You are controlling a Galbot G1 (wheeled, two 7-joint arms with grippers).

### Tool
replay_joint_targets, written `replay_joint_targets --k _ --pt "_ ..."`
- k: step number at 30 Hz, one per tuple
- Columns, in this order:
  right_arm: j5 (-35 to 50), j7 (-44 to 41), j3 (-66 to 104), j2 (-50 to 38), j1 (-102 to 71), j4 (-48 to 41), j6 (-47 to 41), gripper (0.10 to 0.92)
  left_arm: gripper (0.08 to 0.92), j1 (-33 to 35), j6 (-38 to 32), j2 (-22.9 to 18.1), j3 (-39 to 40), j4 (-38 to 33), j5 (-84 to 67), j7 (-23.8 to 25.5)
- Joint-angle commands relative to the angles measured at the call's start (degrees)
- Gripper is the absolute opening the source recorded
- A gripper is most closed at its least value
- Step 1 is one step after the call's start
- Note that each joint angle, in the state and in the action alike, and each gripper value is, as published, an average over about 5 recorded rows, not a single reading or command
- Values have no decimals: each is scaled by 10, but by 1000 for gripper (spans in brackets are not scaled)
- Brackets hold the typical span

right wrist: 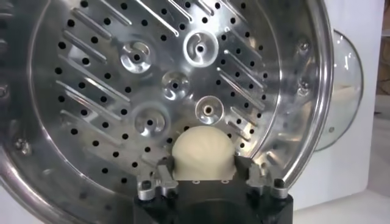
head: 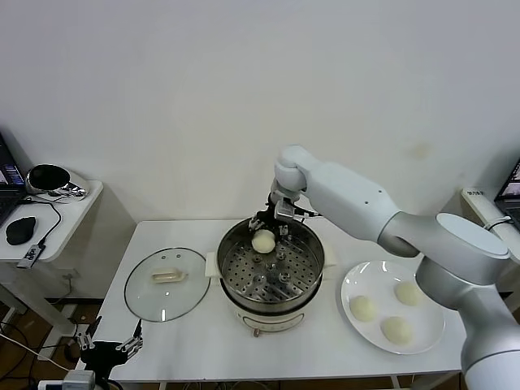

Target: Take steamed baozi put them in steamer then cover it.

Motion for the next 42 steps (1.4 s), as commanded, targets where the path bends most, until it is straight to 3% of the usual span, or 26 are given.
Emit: replay_joint_targets --k 1,7,15,27,42 --pt "45 -59 8 -24 17 52 -65 816 823 0 0 0 0 0 0 0" --pt "134 -76 18 -93 61 126 -189 823 823 0 1 1 0 -4 0 2" --pt "274 -71 -22 -255 131 206 -413 823 823 -4 5 13 3 -1 -8 4" --pt "274 -79 -26 -453 95 339 -718 823 823 -13 13 25 13 2 -22 9" --pt "178 -81 44 -458 -79 369 -754 823 823 -7 14 22 20 9 -20 8"
